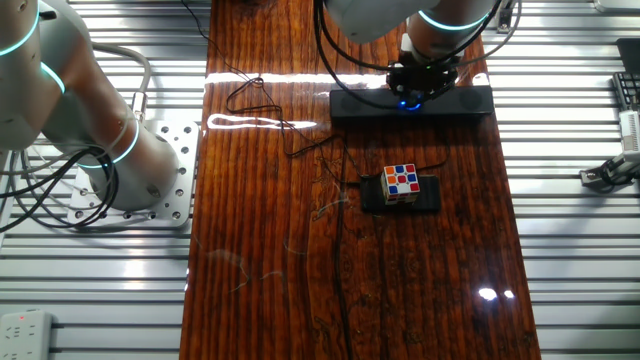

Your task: Turn the knob to increase the volume of the speaker

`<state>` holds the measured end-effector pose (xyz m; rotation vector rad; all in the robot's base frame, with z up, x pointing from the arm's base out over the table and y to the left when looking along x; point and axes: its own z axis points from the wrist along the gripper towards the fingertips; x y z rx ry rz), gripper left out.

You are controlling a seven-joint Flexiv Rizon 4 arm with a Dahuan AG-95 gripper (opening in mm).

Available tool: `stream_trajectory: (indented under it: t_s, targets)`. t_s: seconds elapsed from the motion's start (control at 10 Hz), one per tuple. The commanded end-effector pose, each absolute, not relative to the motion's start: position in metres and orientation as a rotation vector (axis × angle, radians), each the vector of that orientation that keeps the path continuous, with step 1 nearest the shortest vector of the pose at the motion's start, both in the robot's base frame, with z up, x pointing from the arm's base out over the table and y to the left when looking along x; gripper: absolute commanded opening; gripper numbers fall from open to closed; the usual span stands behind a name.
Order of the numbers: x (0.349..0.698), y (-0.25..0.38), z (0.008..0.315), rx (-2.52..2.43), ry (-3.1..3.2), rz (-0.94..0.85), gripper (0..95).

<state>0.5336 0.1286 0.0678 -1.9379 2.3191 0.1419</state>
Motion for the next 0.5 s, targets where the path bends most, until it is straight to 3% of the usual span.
stream_trajectory:
  t_s: [0.1,0.5]
  targets:
    - [0.5344,0.1284,0.0672,-1.887,2.362,0.131,0.0]
    - [0.5344,0.1284,0.0672,-1.798,2.442,0.133,0.0]
